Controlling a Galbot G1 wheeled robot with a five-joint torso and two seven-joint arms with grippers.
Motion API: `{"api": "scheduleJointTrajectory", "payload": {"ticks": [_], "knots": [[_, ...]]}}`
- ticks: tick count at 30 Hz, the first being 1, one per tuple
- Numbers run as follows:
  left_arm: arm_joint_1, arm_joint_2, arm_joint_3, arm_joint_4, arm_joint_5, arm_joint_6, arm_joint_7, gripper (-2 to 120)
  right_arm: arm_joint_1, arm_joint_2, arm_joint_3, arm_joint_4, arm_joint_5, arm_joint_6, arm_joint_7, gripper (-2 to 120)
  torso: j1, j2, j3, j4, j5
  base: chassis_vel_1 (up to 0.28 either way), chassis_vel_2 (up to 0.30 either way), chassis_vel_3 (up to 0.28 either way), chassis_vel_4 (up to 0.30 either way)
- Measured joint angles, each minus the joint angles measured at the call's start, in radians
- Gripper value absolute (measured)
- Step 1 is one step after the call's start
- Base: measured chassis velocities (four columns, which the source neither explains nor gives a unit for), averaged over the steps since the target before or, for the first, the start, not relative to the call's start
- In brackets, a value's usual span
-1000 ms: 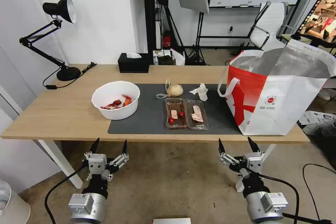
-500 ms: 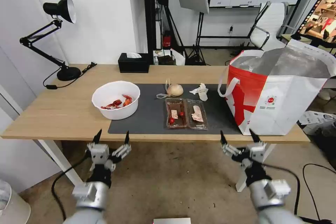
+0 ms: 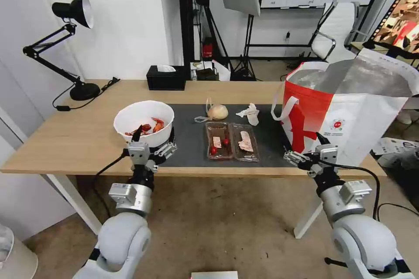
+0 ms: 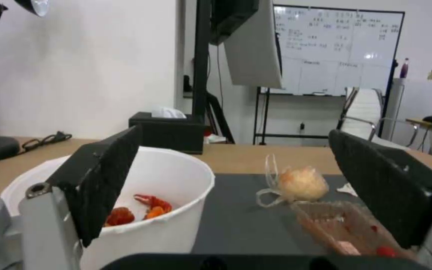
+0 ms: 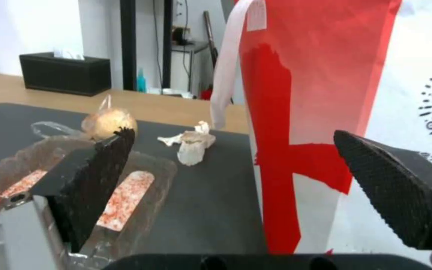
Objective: Pick up the trash from the table and place it into the takeout bag.
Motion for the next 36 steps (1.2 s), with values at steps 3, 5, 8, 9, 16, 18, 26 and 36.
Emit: {"api": "scheduleJointTrajectory", "payload": {"ticks": [3, 5, 8, 9, 16, 18, 26, 36], "knots": [[0.004, 0.000, -0.002, -0.003, 0.000, 0.000, 0.001, 100, 0.000, 0.000, -0.002, 0.000, 0.000, -0.002, -0.002, 100, 0.000, 0.000, 0.000, 0.0000, -0.0001, 0.000, 0.000, 0.000, 0.000], [0.009, 0.000, -0.005, -0.006, 0.000, 0.000, 0.003, 100, 0.000, 0.000, -0.003, 0.000, 0.002, -0.003, -0.003, 100, 0.000, 0.000, 0.000, 0.0000, 0.0000, 0.000, 0.000, 0.000, 0.000], [0.021, 0.000, -0.008, -0.009, 0.001, 0.002, 0.010, 100, -0.001, 0.003, -0.006, 0.002, 0.011, -0.004, -0.004, 100, 0.000, 0.000, 0.000, 0.0000, 0.0000, 0.000, 0.000, 0.000, 0.000], [0.021, 0.000, -0.008, -0.009, 0.001, 0.002, 0.010, 100, -0.001, 0.003, -0.006, 0.002, 0.011, -0.004, -0.004, 100, 0.000, 0.000, 0.000, 0.0000, 0.0000, 0.000, 0.000, 0.000, 0.000], [0.067, -0.005, -0.017, -0.033, -0.001, 0.025, 0.034, 100, 0.004, 0.002, -0.055, 0.038, 0.223, -0.034, 0.048, 100, 0.000, 0.000, 0.000, -0.0003, 0.0000, 0.000, 0.000, 0.000, 0.000], [0.073, -0.005, -0.018, -0.035, -0.001, 0.026, 0.036, 100, 0.021, 0.001, -0.084, 0.058, 0.360, -0.053, 0.109, 100, 0.000, 0.000, 0.000, -0.0001, -0.0002, 0.000, 0.000, 0.000, 0.000], [0.092, 0.003, -0.029, -0.036, -0.004, 0.028, 0.038, 100, 0.189, 0.044, -0.263, 0.015, 1.045, -0.070, 0.513, 100, 0.000, 0.000, 0.000, 0.0001, -0.0002, 0.000, 0.000, 0.000, 0.000], [0.103, 0.029, -0.055, -0.035, -0.036, 0.028, 0.034, 100, 0.314, 0.174, -0.380, -0.139, 1.110, -0.052, 0.605, 100, 0.000, 0.000, 0.000, 0.0001, -0.0002, 0.000, 0.000, 0.000, 0.000]]}}
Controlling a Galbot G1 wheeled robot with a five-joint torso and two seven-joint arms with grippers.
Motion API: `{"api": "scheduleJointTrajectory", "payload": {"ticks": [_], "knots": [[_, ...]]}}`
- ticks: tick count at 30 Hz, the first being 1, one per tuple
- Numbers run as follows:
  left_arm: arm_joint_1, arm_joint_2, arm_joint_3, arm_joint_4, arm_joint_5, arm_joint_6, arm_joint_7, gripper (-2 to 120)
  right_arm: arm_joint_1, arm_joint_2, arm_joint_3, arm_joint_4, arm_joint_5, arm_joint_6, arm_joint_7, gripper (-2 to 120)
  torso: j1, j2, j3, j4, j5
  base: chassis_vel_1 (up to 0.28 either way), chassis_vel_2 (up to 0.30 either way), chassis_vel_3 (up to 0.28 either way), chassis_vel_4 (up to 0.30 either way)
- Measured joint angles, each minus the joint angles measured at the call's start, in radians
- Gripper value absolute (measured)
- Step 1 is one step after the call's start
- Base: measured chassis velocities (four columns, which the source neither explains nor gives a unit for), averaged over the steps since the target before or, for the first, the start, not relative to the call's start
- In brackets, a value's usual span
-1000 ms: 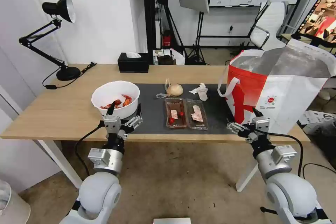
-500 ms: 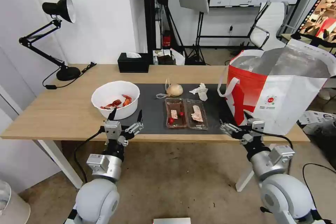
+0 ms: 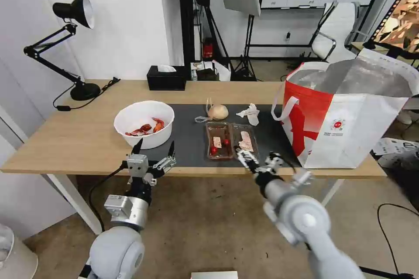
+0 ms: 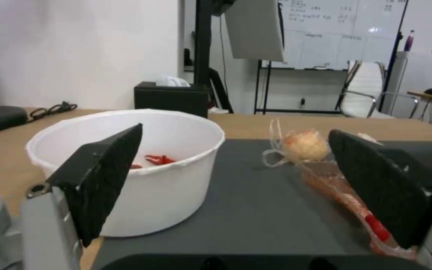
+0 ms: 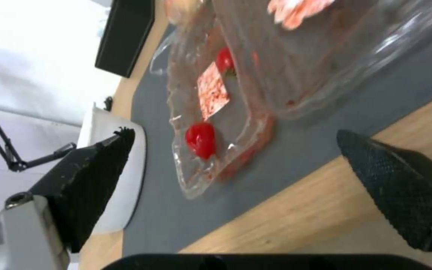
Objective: Pick up the trash from the table and place it into the takeout bag.
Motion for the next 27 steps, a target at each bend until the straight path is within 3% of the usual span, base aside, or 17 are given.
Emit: {"api": "scheduleJointTrajectory", "payload": {"ticks": [27], "knots": [[0.035, -0.004, -0.019, -0.012, 0.000, -0.022, -0.003, 100, 0.053, 0.047, -0.015, -0.070, 0.005, 0.018, 0.019, 100, 0.000, 0.000, 0.000, 0.0001, 0.0002, 0.000, 0.000, 0.000, 0.000]]}}
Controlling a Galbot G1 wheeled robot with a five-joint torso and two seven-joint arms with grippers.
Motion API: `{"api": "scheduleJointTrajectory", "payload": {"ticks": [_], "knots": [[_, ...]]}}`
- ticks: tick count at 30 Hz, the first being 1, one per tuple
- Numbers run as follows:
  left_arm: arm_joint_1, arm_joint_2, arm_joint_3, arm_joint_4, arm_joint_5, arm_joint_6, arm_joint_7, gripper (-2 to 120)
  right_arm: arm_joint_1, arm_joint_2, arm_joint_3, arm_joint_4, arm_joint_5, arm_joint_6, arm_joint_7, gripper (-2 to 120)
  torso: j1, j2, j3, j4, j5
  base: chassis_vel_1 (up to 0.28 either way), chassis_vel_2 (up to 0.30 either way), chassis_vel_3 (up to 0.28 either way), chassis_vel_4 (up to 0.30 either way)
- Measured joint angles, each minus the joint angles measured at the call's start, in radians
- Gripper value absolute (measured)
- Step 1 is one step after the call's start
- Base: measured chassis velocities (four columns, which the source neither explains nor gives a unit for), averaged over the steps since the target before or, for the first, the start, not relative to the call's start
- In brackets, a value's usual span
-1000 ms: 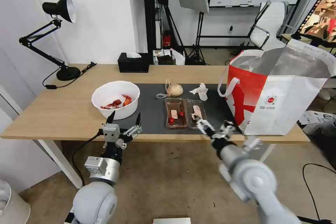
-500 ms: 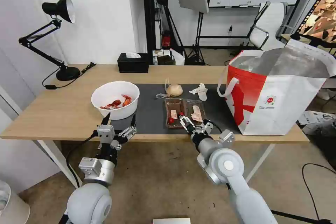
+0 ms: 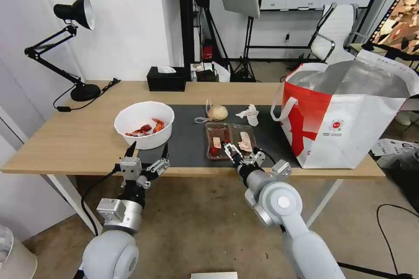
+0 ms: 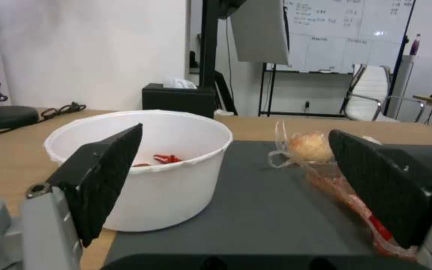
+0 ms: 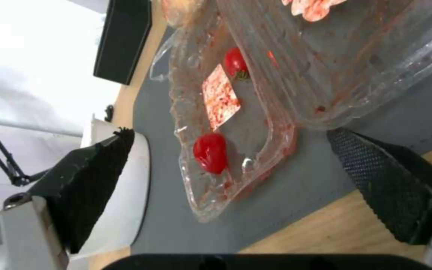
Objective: Pick up the trash from the table and place it into the takeout bag.
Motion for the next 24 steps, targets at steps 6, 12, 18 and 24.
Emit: {"api": "scheduleJointTrajectory", "payload": {"ticks": [6, 12, 18, 24], "knots": [[0.009, 0.000, -0.005, -0.001, 0.001, -0.012, 0.000, 100, -0.011, -0.002, 0.002, 0.000, -0.047, 0.011, -0.034, 100, 0.000, 0.000, 0.000, 0.0004, 0.0003, 0.000, 0.000, 0.000, 0.000], [0.011, 0.000, -0.006, -0.002, 0.002, -0.014, 0.000, 100, -0.017, -0.002, 0.000, -0.001, -0.104, 0.020, -0.058, 100, 0.001, -0.001, 0.001, 0.0000, 0.0002, 0.000, 0.000, 0.000, 0.000], [0.022, 0.000, -0.012, -0.007, 0.003, -0.021, 0.000, 100, -0.019, -0.002, -0.009, 0.013, -0.170, 0.029, -0.070, 100, 0.001, -0.001, 0.001, -0.0003, 0.0000, 0.000, 0.000, 0.000, 0.000], [0.027, 0.001, -0.018, -0.012, 0.003, -0.024, 0.000, 100, -0.013, -0.004, -0.013, 0.018, -0.232, 0.032, -0.115, 100, 0.001, -0.001, 0.000, -0.0003, 0.0000, 0.000, 0.000, 0.000, 0.000]]}}
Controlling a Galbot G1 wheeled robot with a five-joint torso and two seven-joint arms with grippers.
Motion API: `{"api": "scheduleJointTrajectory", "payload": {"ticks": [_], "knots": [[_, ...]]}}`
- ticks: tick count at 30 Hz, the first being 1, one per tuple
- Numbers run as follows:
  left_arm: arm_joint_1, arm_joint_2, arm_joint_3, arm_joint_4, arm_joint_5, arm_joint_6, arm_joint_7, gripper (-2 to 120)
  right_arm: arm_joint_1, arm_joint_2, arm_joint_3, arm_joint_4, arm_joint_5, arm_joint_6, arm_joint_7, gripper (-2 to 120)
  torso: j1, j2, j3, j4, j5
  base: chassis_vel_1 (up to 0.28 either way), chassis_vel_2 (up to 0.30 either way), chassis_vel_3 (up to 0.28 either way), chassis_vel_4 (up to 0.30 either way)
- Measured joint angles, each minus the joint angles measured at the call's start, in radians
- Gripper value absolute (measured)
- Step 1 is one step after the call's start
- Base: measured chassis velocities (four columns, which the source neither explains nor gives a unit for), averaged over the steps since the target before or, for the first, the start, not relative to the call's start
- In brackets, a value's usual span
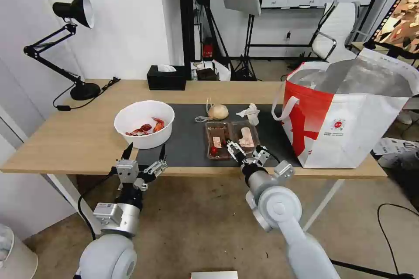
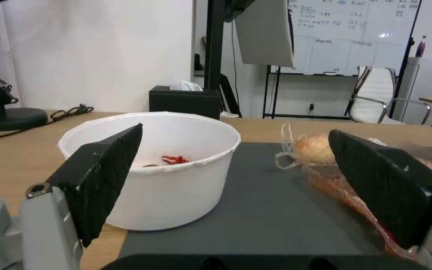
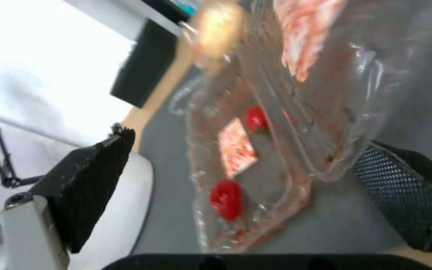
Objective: Pick up the trash from the table and place it into the takeout bag.
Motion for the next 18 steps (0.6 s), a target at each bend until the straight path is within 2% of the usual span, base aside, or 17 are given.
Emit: {"api": "scheduleJointTrajectory", "payload": {"ticks": [2, 6, 8, 10, 13, 16, 18], "knots": [[0.003, 0.001, -0.004, -0.004, 0.000, -0.001, 0.000, 100, 0.008, -0.010, -0.010, 0.003, -0.033, 0.005, -0.063, 100, 0.000, 0.000, 0.000, 0.0000, 0.0000, 0.000, 0.000, 0.000, 0.000], [0.009, 0.000, -0.008, -0.010, 0.000, -0.005, 0.000, 100, 0.038, -0.029, -0.034, -0.004, -0.014, -0.019, -0.122, 100, 0.000, 0.000, 0.000, 0.0000, -0.0001, 0.000, 0.000, 0.000, 0.000], [0.010, 0.000, -0.008, -0.011, 0.000, -0.005, 0.000, 100, 0.043, -0.030, -0.038, -0.006, -0.007, -0.027, -0.122, 100, 0.000, 0.000, 0.000, 0.0000, -0.0001, 0.000, 0.000, 0.000, 0.000], [0.016, 0.000, -0.013, -0.016, 0.000, -0.008, 0.000, 100, 0.084, -0.025, -0.051, -0.028, 0.081, -0.093, -0.075, 100, 0.000, 0.000, 0.000, 0.0001, -0.0001, 0.000, 0.000, 0.000, 0.000], [0.020, 0.000, -0.015, -0.017, 0.000, -0.012, 0.000, 100, 0.105, -0.013, -0.052, -0.042, 0.137, -0.118, -0.033, 100, 0.000, 0.000, 0.000, 0.0003, 0.0000, 0.000, 0.000, 0.000, 0.000], [0.024, -0.001, -0.016, -0.018, 0.000, -0.016, -0.001, 100, 0.116, -0.009, -0.050, -0.047, 0.165, -0.120, -0.016, 100, 0.000, 0.000, 0.000, 0.0002, -0.0001, 0.000, 0.000, 0.000, 0.000], [0.024, -0.002, -0.015, -0.019, 0.000, -0.017, -0.001, 100, 0.124, -0.020, -0.048, -0.046, 0.173, -0.098, -0.049, 100, 0.000, 0.000, 0.000, 0.0001, 0.0000, 0.000, 0.000, 0.000, 0.000]]}}
